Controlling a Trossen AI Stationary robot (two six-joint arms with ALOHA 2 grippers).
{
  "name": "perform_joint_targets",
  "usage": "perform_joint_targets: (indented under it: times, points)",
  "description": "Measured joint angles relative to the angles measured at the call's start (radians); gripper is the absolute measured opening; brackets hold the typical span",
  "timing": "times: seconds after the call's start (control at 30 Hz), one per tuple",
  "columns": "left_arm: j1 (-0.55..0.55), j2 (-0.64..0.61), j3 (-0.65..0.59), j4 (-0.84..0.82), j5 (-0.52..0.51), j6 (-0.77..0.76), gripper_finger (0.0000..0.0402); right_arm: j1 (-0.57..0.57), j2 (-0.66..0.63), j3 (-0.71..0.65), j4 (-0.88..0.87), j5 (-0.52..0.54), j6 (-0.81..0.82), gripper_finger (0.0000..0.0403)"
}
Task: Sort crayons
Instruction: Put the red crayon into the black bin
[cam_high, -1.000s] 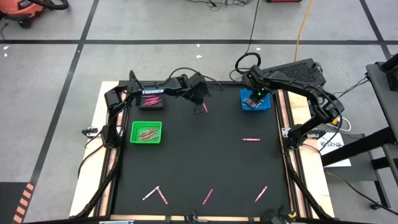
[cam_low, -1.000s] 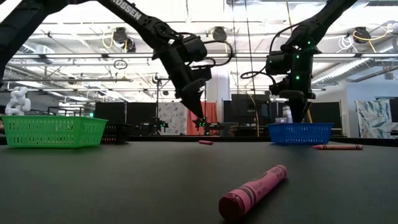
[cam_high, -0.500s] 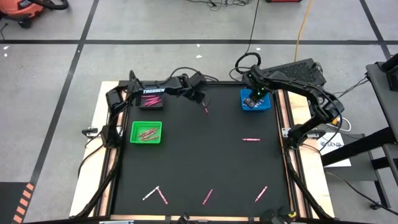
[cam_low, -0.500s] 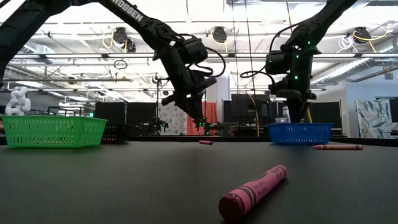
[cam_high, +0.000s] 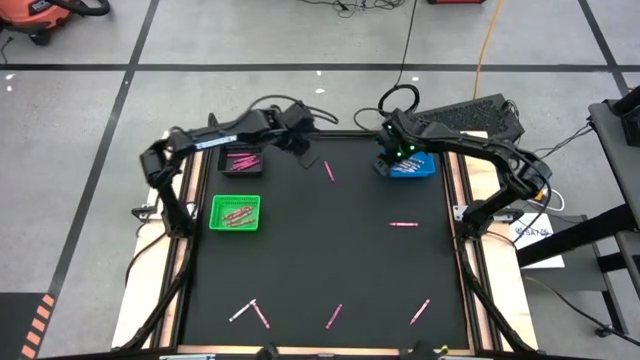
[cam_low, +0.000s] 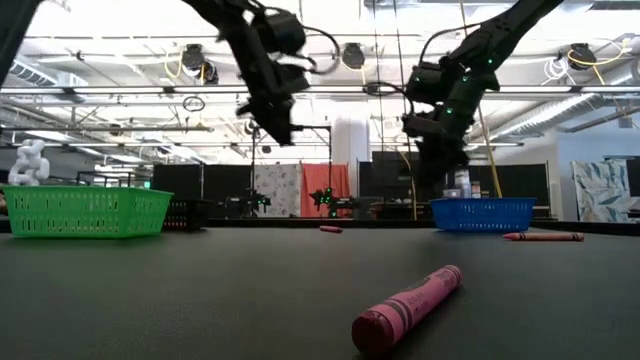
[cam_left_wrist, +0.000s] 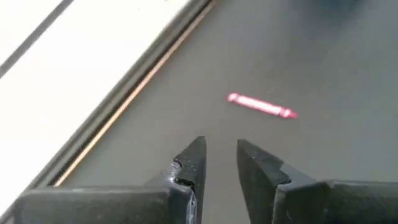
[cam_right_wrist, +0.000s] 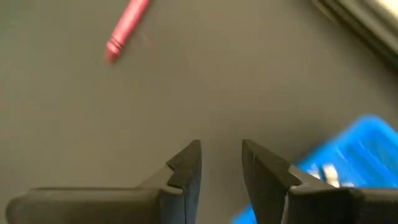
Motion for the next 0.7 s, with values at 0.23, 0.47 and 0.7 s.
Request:
perform_joint_targets:
  times: [0.23,0.47,0.7]
  points:
    - [0.011,-0.136,0.000,-0.100,-0.028,0.031,0.0087,0.066,0.002,0.000,0.229,-0.029,0.091,0.0102]
    - [0.026,-0.249,0.000,-0.220,-0.029,0.055,0.0087,0.091,0.002,0.000,0.500,-0.096,0.232,0.0102]
    - [0.055,-0.321,0.000,-0.340,-0.097,0.055,0.0087,0.153,0.020,0.006,0.508,0.058,0.241,0.0102]
